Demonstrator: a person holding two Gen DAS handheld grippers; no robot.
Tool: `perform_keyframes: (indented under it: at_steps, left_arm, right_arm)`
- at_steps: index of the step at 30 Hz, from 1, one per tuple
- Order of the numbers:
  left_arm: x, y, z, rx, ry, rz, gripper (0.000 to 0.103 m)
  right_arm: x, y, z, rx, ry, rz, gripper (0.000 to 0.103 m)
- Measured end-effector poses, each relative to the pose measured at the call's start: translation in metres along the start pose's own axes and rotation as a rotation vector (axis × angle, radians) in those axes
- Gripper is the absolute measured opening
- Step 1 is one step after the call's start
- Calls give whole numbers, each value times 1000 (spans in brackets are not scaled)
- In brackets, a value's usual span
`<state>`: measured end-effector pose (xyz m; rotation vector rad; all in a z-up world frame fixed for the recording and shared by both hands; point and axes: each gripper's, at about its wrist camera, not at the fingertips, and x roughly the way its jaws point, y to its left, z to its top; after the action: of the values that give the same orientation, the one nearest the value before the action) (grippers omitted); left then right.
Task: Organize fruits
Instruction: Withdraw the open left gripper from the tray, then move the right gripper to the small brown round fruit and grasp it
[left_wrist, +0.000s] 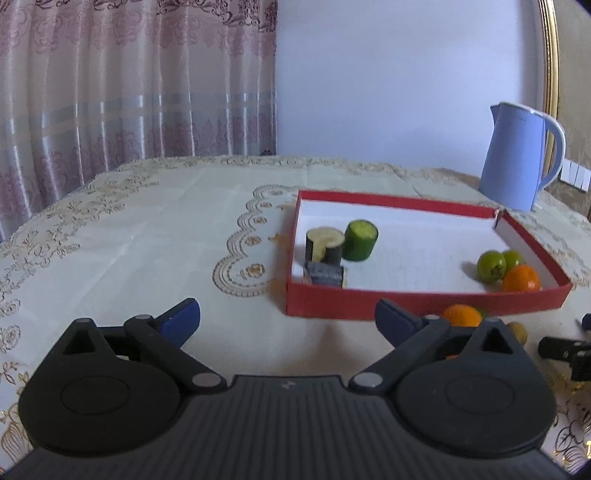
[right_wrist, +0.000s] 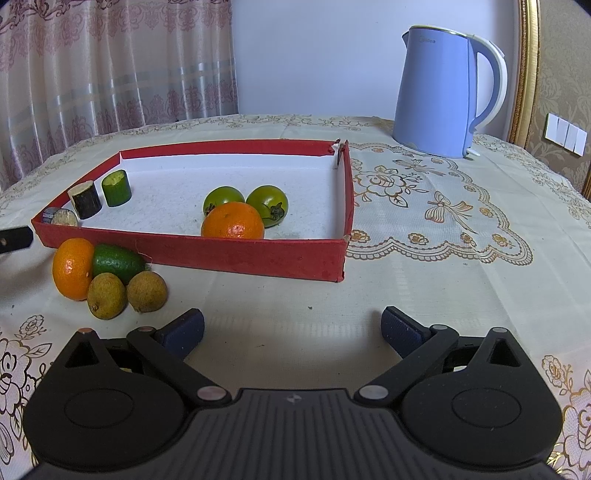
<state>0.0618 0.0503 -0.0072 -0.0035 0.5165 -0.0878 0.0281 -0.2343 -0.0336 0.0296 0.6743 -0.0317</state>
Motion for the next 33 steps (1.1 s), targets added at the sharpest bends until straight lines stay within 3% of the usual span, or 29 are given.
perform_keyframes:
  at_steps: [4,11,17,21,28,33]
  left_arm:
    - [11,0,-5,1,46,-7,102]
    - [22,15,-6,-84,118,-34,103]
    - [24,10,-5,-56,132,-16,103]
    - [25,8,-5,-44,137,-7,103]
    - [26,7,-5,-45,137,-7,103]
    - [26,7,-5,-44,137,-7,103]
  right_arm:
    - [0,0,0,-1,0,-1,103]
    - [0,0,0,-1,0,-1,103]
    - [-6,-1,-2,-6,-32,13,103]
    - [-12,7,-4,-11,-40,97,102]
    - [-20,31,3,-70,-108,96,102]
    - [-15,39,7,-94,-96,101,86]
